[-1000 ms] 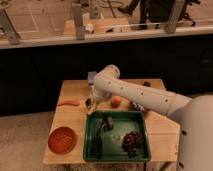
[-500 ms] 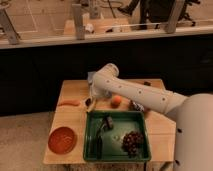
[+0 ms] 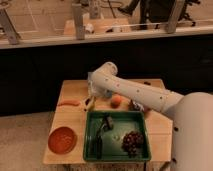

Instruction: Place banana in metal cup

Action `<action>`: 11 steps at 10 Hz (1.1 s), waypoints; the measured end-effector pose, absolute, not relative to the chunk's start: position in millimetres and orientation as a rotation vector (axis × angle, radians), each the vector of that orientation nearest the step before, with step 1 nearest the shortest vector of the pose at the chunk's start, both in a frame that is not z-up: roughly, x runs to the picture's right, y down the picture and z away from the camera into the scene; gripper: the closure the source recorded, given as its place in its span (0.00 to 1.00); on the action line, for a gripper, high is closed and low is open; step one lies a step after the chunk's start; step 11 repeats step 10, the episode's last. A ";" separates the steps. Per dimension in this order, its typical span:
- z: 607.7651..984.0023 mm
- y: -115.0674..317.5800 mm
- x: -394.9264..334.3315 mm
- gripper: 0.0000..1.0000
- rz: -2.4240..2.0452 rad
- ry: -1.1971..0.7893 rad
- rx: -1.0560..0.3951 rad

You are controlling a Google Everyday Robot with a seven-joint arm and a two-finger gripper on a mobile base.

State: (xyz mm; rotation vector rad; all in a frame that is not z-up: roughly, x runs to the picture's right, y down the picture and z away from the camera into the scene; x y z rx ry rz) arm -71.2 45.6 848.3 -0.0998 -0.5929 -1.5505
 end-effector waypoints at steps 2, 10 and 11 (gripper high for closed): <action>848.5 42.3 -76.0 0.24 -1.540 -0.592 -0.088; 850.2 39.0 -77.1 0.20 -1.435 -0.594 -0.091; 850.2 39.0 -77.1 0.20 -1.435 -0.594 -0.091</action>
